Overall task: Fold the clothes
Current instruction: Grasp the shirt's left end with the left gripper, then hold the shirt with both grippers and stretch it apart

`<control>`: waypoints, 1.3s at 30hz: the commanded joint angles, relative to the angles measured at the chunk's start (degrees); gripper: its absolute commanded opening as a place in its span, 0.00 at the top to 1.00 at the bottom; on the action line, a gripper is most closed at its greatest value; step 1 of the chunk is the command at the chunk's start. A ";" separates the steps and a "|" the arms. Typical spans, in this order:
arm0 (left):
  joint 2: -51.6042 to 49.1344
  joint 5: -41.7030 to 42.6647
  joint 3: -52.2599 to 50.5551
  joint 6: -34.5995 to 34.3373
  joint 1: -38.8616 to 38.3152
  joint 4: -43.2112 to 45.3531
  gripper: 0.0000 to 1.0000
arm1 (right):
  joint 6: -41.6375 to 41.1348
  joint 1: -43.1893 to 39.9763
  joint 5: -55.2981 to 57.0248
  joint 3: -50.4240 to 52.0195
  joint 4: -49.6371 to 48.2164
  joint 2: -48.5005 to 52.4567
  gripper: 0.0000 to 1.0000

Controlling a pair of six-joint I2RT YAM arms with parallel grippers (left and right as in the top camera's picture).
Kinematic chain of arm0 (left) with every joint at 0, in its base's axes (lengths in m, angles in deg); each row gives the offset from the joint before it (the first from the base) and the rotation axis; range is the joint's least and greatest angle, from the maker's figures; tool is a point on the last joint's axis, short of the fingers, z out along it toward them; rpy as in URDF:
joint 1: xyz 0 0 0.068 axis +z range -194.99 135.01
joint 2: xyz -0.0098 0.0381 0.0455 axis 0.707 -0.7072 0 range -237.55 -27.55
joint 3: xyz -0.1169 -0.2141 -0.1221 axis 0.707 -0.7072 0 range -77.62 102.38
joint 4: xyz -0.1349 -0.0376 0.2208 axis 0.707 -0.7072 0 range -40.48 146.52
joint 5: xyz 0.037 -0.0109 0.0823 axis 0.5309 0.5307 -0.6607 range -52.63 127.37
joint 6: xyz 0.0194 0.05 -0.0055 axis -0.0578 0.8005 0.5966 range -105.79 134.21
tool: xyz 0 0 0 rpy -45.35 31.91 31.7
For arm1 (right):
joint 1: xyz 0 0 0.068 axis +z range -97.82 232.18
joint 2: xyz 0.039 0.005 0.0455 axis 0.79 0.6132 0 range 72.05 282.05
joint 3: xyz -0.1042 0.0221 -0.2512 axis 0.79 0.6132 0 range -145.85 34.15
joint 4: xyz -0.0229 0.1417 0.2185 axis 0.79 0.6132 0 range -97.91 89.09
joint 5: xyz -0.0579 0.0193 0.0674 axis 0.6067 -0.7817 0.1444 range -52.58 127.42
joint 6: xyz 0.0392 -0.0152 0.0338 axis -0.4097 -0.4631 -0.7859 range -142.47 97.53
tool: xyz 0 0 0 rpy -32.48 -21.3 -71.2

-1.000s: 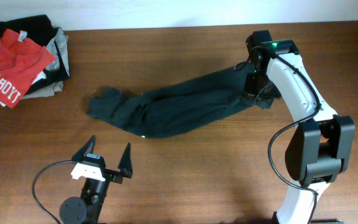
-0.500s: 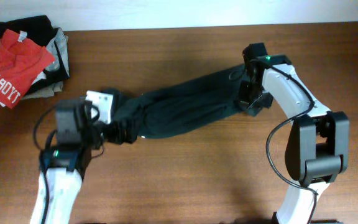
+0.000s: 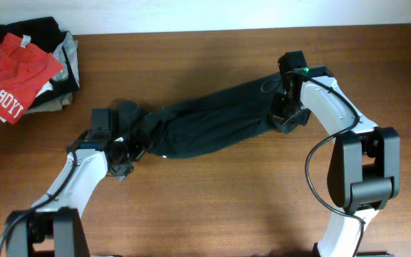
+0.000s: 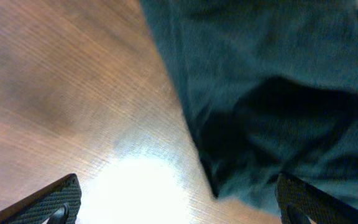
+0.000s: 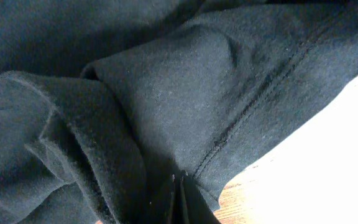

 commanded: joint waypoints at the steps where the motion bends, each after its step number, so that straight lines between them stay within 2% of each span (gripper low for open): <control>1: -4.33 2.14 0.35 -5.16 0.15 2.62 0.06 | -0.72 0.26 -0.35 0.42 0.15 -0.42 0.95; 3: -5.77 2.29 0.35 -5.16 0.15 4.44 0.11 | -0.72 0.26 -0.35 0.42 0.17 -0.42 0.95; 5: -5.77 2.56 0.35 -5.14 0.15 5.92 0.22 | -0.72 0.26 -0.35 0.42 0.17 -0.42 0.95; 6: -5.77 3.26 0.37 -5.16 0.15 6.84 0.33 | -0.72 0.26 -0.35 0.42 0.17 -0.42 0.95; 8: -5.77 5.01 0.37 -5.16 0.15 8.50 0.41 | -0.72 0.26 -0.33 0.42 0.17 -0.42 0.95; 10: -5.77 5.18 0.37 -5.16 0.15 8.83 0.63 | -0.72 0.26 -0.33 0.42 0.17 -0.42 0.95; 12: -5.77 5.16 0.37 -5.16 0.15 8.83 0.74 | -0.72 0.26 -0.33 0.42 0.15 -0.42 0.95; 19: -5.77 5.57 0.37 -5.14 0.15 8.85 0.99 | -0.72 0.26 -0.31 0.42 0.15 -0.42 0.94; 23: -4.81 5.57 0.37 -2.69 0.15 8.83 0.99 | -0.70 0.24 -0.28 0.42 0.09 -0.42 0.90; 24: -4.63 6.56 0.37 -2.69 0.15 8.59 0.96 | -0.70 0.26 -0.28 0.42 -0.02 -0.42 0.90; 25: -4.66 9.79 0.37 -2.73 0.13 7.96 0.76 | -0.70 0.26 -0.28 0.42 -0.07 -0.42 0.90; 26: -4.68 14.58 0.37 -2.80 -0.13 6.64 0.52 | -0.70 0.26 -0.31 0.42 -0.26 -0.42 0.90; 27: -4.68 15.98 0.37 -2.80 -0.52 5.09 0.01 | -0.70 0.26 -0.28 0.42 -0.33 -0.42 0.90; 30: -4.81 12.59 0.37 -4.59 -0.90 2.05 0.01 | -0.70 0.26 -0.28 0.42 -0.31 -0.42 0.90; 33: -5.29 8.92 0.35 -6.62 -1.38 2.89 0.02 | -0.70 0.26 -0.31 0.42 -0.26 -0.42 0.90; 34: -5.49 7.10 0.35 -7.61 -1.38 3.69 0.09 | -0.70 0.26 -0.31 0.42 -0.20 -0.42 0.90; 35: -5.70 6.69 0.35 -7.67 -1.38 5.16 0.11 | -0.70 0.26 -0.31 0.42 -0.04 -0.42 0.90; 38: -7.41 6.67 0.35 -9.77 -1.38 9.09 0.32 | -0.70 0.26 -0.28 0.42 0.15 -0.42 0.90; 39: -8.57 7.08 0.35 -9.92 -1.38 9.07 0.35 | -0.70 0.26 -0.31 0.42 0.15 -0.42 0.90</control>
